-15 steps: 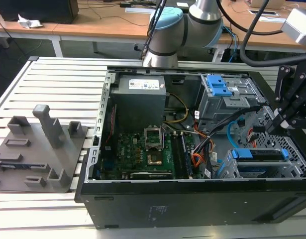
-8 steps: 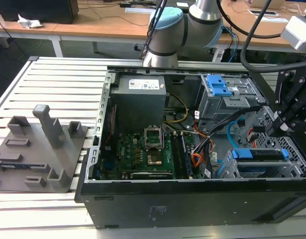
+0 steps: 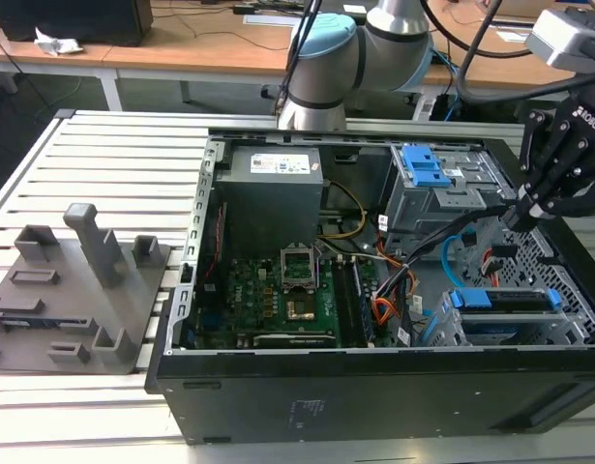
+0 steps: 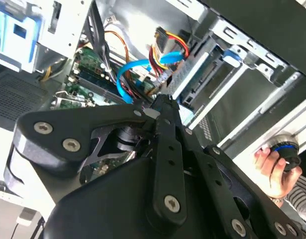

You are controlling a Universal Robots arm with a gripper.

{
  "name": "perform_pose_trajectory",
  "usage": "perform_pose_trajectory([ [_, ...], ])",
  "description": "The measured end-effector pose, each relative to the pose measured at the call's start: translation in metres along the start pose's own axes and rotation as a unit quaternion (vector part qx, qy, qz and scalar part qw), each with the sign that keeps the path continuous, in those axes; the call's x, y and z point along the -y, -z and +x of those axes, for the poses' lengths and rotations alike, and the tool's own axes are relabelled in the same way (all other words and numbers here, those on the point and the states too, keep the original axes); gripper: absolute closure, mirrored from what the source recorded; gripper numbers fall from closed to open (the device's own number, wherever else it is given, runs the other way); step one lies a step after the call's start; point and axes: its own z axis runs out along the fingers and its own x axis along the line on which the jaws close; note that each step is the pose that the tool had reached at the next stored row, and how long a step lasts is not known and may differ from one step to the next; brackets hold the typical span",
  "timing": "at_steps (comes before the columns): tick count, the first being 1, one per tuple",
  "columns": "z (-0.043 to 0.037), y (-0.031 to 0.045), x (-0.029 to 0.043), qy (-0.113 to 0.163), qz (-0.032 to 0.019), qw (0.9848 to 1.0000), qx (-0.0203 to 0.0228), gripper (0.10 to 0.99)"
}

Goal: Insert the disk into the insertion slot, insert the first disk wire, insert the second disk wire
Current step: 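Insert the first disk wire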

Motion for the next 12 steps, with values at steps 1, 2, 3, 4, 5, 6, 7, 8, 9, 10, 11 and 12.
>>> perform_pose_trajectory([
  [1, -0.0011, -0.0016, 0.0002, 0.0, 0.0, 1.0, 0.0001, 0.98],
  [2, -0.0013, -0.0038, 0.0005, 0.0, 0.0, 1.0, 0.0, 0.98],
  [3, -0.0014, -0.0074, 0.0009, 0.0, 0.0, 1.0, 0.0, 0.98],
  [4, -0.0016, -0.0095, 0.0011, 0.0, 0.0, 1.0, -0.0003, 0.98],
  [5, -0.0016, -0.0095, 0.0012, 0.0, 0.0, 1.0, -0.0003, 0.98],
  [6, -0.0016, -0.0097, 0.0012, 0.0, -0.0001, 1.0, -0.0002, 0.98],
  [7, -0.0016, -0.0097, 0.0012, 0.0, 0.0, 1.0, -0.0002, 0.98],
  [8, -0.0016, -0.0098, 0.0012, 0.0, 0.0, 1.0, -0.0002, 0.98],
  [9, -0.0016, -0.0098, 0.0012, 0.0, 0.0, 1.0, -0.0002, 0.973],
  [10, -0.0017, -0.0099, 0.0012, 0.0, -0.0001, 1.0, -0.0002, 0.918],
  [11, -0.0017, -0.01, 0.0012, 0.0, 0.0, 1.0, -0.0002, 0.851],
  [12, -0.0017, -0.01, 0.0012, 0.0, -0.0001, 1.0, -0.0002, 0.784],
])
